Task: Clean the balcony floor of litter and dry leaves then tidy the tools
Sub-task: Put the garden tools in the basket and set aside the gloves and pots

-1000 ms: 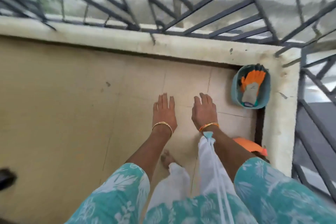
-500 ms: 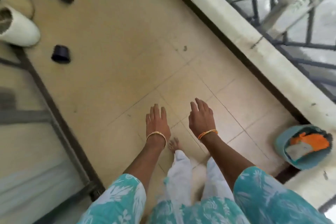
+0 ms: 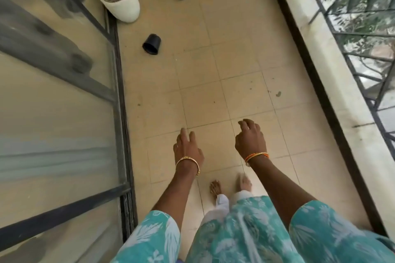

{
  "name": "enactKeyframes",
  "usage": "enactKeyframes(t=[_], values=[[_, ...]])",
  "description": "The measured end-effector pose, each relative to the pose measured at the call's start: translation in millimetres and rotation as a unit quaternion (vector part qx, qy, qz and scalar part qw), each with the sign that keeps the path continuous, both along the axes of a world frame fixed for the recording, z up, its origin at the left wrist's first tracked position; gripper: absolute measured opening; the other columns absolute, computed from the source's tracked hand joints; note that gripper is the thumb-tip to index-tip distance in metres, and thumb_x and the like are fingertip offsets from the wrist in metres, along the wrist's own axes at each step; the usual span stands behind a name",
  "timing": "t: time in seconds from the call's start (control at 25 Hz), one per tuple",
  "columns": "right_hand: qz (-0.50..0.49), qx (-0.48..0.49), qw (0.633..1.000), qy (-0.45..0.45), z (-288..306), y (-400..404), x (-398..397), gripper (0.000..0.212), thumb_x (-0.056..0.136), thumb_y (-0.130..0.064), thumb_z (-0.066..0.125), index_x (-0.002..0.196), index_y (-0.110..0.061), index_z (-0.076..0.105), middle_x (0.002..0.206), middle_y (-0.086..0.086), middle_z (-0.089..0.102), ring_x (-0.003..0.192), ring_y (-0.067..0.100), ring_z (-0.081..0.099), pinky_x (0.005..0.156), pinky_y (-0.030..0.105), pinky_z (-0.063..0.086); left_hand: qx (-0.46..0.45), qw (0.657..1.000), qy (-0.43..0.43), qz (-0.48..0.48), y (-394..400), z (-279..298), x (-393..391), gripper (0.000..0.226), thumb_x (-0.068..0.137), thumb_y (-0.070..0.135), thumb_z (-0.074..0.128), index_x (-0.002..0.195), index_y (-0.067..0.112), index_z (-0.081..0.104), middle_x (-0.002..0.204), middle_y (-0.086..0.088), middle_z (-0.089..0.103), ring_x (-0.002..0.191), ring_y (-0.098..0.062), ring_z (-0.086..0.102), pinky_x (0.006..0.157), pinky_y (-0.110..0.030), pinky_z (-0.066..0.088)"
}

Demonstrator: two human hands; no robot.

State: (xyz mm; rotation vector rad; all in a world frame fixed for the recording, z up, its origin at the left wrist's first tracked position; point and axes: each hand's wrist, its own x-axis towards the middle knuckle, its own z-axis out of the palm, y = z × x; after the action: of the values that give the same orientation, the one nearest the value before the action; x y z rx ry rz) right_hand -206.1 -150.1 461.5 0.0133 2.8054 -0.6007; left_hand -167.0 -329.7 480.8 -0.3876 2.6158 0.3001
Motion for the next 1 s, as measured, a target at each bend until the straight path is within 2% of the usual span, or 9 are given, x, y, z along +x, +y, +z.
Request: enactKeyframes(t=[0.28,0.48,0.68,1.0], values=[[0.012,-0.013,0.999,-0.028,-1,-79,-103,0.04,0.085,-0.004,0.048,0.125,-0.005,0.051,0.128,0.015,0.051,0.113,0.035,0.046,0.086,0.043,0.044,0.01,0.998,-0.025,0.061,-74,-4,-81,0.053,0.092,0.022,0.048,0.142,0.012,0.031,0.153,-0.012,0.018,0.14,-0.028,0.022,0.107,-0.041,0.033],[0.017,-0.027,0.998,-0.054,-5,-130,-193,0.038,0.086,-0.006,0.049,0.124,-0.005,0.053,0.127,0.016,0.052,0.114,0.034,0.047,0.085,0.042,0.045,0.041,0.989,-0.061,0.125,-116,-6,-164,0.061,0.091,0.018,0.048,0.146,0.015,0.022,0.151,-0.01,0.022,0.134,-0.028,0.031,0.103,-0.041,0.038],[0.033,-0.028,0.997,-0.063,0,-176,-285,0.036,0.087,-0.006,0.05,0.123,-0.004,0.054,0.126,0.017,0.053,0.114,0.034,0.048,0.084,0.041,0.046,0.06,0.983,-0.066,0.163,-165,-7,-250,0.054,0.091,0.018,0.047,0.142,0.015,0.031,0.149,-0.009,0.026,0.132,-0.028,0.034,0.101,-0.041,0.039],[0.077,-0.009,0.993,-0.086,-47,-278,-455,0.037,0.087,-0.006,0.047,0.123,-0.009,0.054,0.117,0.015,0.059,0.111,0.031,0.05,0.081,0.038,0.049,0.146,0.937,-0.062,0.311,-266,-59,-404,0.054,0.089,0.016,0.052,0.14,0.011,0.032,0.138,-0.017,0.041,0.125,-0.034,0.044,0.099,-0.04,0.038]])
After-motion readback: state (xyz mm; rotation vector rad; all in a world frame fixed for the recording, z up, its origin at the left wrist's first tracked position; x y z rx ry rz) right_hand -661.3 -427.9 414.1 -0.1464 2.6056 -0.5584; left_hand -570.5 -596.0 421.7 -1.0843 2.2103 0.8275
